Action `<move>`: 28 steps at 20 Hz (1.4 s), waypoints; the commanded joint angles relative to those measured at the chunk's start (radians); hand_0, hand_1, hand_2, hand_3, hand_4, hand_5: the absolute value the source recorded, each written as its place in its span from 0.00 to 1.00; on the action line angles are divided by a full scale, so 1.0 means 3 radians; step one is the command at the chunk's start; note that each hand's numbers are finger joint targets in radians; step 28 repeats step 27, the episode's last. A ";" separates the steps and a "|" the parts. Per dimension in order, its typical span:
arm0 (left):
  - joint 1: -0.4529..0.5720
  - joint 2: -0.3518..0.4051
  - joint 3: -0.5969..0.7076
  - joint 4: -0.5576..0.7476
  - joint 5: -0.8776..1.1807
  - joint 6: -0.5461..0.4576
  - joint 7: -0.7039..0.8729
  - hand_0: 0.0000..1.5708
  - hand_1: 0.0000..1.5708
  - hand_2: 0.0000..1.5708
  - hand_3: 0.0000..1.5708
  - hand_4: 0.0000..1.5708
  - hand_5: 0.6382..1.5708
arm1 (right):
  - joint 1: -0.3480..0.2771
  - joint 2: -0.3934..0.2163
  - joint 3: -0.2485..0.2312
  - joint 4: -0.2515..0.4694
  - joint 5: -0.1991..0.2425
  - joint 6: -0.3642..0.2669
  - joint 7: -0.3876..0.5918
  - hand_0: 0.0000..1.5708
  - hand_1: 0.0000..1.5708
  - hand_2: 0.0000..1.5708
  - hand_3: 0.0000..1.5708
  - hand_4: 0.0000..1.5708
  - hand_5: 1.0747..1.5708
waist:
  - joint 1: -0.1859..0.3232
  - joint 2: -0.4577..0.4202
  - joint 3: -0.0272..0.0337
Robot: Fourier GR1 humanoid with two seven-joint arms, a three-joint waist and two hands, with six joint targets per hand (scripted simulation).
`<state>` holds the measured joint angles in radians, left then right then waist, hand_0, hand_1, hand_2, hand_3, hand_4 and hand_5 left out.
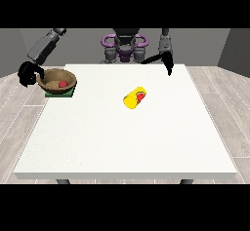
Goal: Pick the cup and pour the ball into the bowl, then pick the bowl and place it on the pad
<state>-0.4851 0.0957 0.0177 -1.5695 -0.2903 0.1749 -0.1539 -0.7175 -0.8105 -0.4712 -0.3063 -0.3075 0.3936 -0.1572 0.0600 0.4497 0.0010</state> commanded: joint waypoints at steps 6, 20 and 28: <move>0.0142 -0.0078 -0.0108 -0.0148 -0.0012 -0.0006 -0.0027 0.00 0.00 0.00 0.00 0.00 0.99 | 0.0107 0.0017 0.0249 -0.0058 0.0296 -0.0155 -0.0194 1.00 1.00 1.00 0.77 0.43 0.97 | 0.0057 0.0061 0.0001; 0.0320 -0.0016 -0.0083 -0.0740 -0.0061 0.0021 0.0226 0.00 0.00 0.00 0.00 0.00 1.00 | -0.0039 -0.0527 0.0187 0.0079 0.0363 -0.0243 -0.0012 0.00 0.00 0.23 0.16 0.00 0.84 | -0.0045 0.0208 0.0003; 0.0460 -0.0053 -0.0052 -0.0414 0.0000 -0.0019 0.0216 0.00 0.00 0.00 0.00 0.00 1.00 | -0.0126 -0.0786 0.0095 0.0021 0.0190 0.0309 0.0348 0.00 0.00 0.12 0.18 0.00 0.86 | -0.0204 -0.0295 -0.0003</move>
